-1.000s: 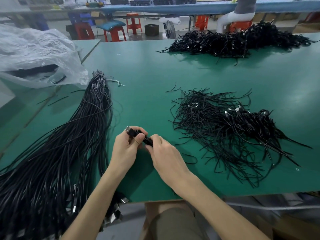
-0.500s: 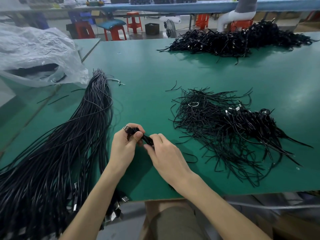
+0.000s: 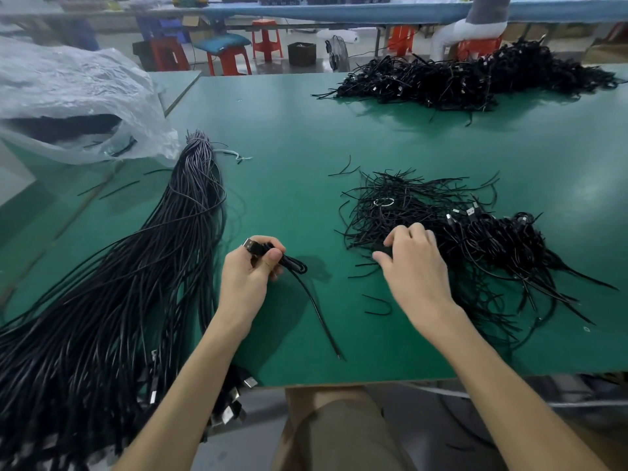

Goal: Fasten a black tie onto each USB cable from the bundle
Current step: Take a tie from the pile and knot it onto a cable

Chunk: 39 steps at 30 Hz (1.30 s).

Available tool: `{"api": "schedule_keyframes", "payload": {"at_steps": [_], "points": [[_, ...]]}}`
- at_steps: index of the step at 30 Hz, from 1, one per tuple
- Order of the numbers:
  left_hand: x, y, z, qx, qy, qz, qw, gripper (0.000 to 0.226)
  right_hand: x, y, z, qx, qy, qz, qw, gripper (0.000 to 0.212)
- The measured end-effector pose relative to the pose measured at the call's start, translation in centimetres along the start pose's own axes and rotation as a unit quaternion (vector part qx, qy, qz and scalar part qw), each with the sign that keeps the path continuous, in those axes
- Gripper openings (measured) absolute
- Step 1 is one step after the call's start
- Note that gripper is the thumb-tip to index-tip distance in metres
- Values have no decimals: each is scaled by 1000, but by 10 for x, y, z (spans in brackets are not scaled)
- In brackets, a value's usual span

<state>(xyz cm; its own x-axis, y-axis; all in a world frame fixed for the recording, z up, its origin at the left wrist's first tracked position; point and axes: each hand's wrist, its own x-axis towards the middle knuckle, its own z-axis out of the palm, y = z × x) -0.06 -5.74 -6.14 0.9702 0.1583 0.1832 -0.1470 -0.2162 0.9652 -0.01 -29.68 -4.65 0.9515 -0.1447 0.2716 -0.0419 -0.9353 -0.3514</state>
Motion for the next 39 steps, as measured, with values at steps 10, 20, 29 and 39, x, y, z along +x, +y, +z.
{"api": "schedule_keyframes", "payload": {"at_steps": [10, 20, 29, 39], "points": [[-2, 1, -1, -41, -23, -4, 999, 23, 7, 3, 5, 55, -2, 23, 998, 8], [-1, -1, -1, -79, -20, -16, 997, 15, 5, -9, -6, 247, 57, 46, 966, 7], [2, -10, 4, -28, -25, 34, 999, 4, -27, -83, 3, 542, -26, 75, 837, 14], [2, -6, 4, -100, -42, -22, 994, 7, -33, -109, 28, 547, -4, 119, 828, 20]]}}
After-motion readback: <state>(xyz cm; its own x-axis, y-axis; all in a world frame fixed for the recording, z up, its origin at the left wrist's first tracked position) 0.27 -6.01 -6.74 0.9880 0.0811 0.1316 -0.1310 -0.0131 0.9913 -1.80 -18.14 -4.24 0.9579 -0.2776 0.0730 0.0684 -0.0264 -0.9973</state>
